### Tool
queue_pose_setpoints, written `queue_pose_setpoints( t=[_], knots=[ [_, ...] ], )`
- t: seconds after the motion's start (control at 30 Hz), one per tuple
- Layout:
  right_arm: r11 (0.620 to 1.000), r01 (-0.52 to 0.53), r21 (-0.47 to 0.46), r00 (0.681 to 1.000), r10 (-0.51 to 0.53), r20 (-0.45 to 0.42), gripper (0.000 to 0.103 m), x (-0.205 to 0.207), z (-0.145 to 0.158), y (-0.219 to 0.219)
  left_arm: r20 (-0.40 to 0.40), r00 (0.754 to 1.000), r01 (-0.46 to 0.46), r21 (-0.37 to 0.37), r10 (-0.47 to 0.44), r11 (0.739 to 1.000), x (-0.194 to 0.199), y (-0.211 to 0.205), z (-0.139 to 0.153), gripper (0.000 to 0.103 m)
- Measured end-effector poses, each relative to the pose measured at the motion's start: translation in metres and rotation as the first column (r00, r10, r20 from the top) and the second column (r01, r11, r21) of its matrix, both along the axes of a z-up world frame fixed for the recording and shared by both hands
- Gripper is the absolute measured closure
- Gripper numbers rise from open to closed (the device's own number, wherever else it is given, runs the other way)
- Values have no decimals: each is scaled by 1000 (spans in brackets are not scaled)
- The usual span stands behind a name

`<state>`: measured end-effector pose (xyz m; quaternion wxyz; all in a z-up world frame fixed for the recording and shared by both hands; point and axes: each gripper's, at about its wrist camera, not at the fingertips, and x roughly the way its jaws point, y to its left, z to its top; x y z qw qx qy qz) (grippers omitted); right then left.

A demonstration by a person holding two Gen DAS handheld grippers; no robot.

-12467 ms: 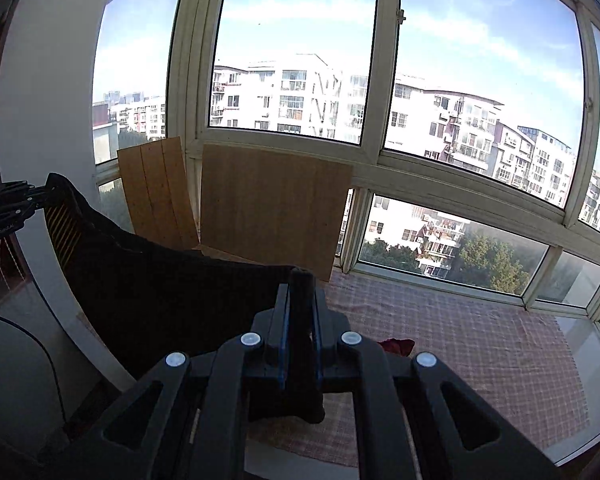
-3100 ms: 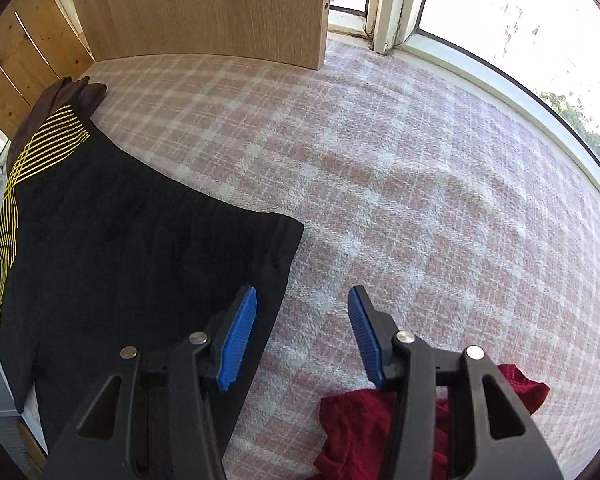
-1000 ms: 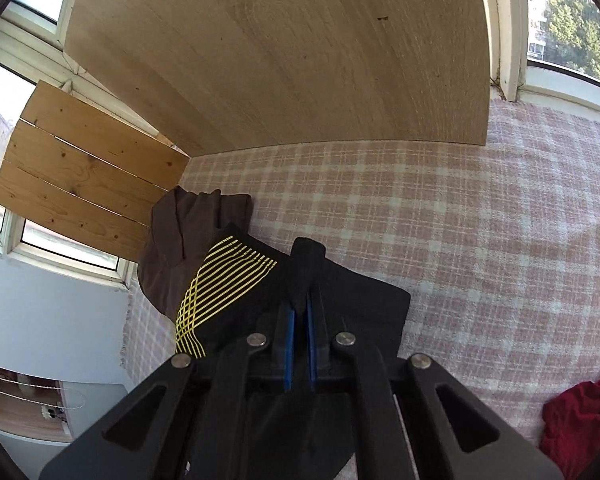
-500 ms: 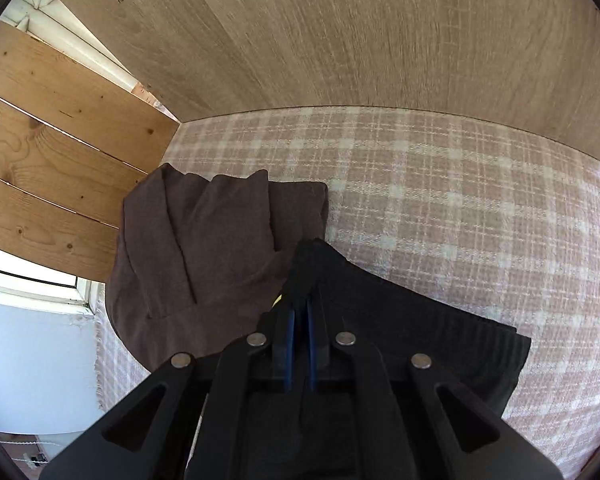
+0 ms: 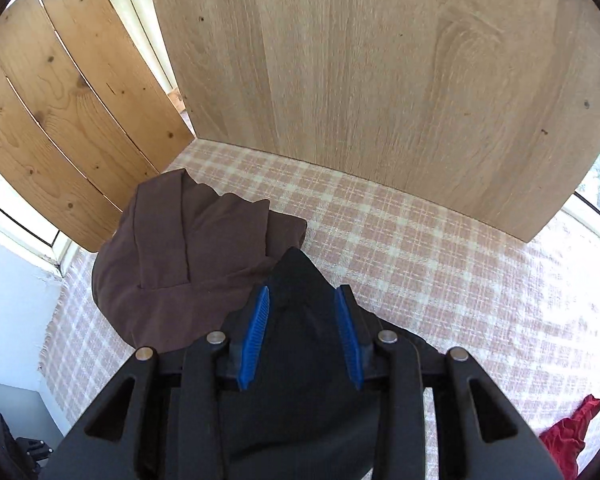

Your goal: Fold clothes

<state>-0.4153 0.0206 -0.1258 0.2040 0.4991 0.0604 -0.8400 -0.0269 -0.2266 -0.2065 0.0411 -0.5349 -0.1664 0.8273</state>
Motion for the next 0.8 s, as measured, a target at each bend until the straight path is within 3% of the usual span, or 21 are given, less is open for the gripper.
queue_pose_setpoints(
  t=[0.13,0.27,0.4,0.47,0.53,0.63,0.73,0.8],
  knots=[
    [998,15,68,999,-11,-53,69,64,-16,17,-47,994,97,-10,-97,995,-33,18,11,99],
    [968,35,248,993,-7,-114,69,134,-47,17,-73,978,194,-19,-195,981,-63,46,13,98],
    [975,57,213,998,-52,-27,69,177,-67,20,-85,956,278,-61,-282,959,-84,75,13,87],
    [964,66,257,998,-65,-13,69,192,-73,17,-77,950,300,-62,-304,952,-89,85,10,86],
    [956,77,284,997,-76,-14,68,205,-75,16,-77,951,295,-72,-300,953,-90,91,10,65],
    [966,92,240,995,-99,15,57,219,-75,22,-72,958,269,-100,-277,958,-91,95,8,49],
    [976,99,195,993,-110,46,56,230,-76,29,-45,966,247,-129,-254,960,-92,94,7,43],
    [978,102,180,991,-115,61,56,237,-77,32,-14,961,272,-161,-278,949,-89,95,5,43]
  ],
)
